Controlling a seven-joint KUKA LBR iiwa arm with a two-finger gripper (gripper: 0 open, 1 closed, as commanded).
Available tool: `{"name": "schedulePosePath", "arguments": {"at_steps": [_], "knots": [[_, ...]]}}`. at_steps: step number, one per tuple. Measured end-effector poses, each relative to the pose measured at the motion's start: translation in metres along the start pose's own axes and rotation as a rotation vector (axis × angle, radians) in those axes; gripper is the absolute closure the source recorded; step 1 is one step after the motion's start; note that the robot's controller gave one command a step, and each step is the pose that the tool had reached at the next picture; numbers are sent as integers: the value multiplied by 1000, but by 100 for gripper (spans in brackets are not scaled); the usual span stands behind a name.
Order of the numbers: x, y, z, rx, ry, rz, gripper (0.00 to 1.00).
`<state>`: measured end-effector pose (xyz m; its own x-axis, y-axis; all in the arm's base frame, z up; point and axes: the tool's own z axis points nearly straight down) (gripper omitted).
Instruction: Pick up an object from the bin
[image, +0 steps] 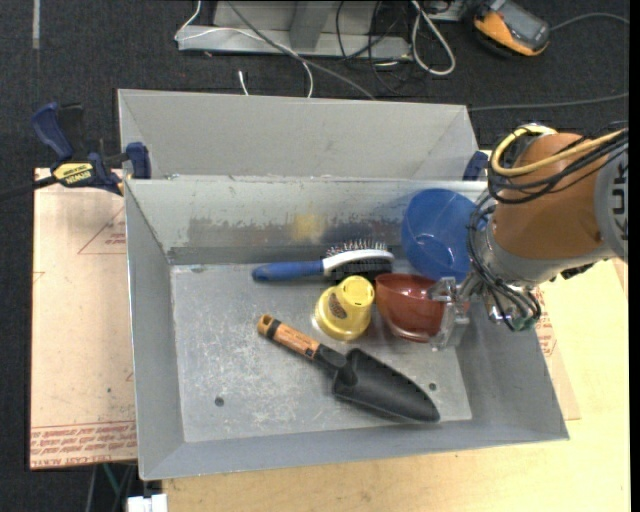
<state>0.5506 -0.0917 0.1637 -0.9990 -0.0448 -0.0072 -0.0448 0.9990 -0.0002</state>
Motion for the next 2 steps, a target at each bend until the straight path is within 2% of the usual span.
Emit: {"name": "schedulePosePath", "arguments": {"at_steps": [1,2], "knots": [[61,-1,66,-1,-1,95,100],[32,0,-33,1,-5,29,100]]}}
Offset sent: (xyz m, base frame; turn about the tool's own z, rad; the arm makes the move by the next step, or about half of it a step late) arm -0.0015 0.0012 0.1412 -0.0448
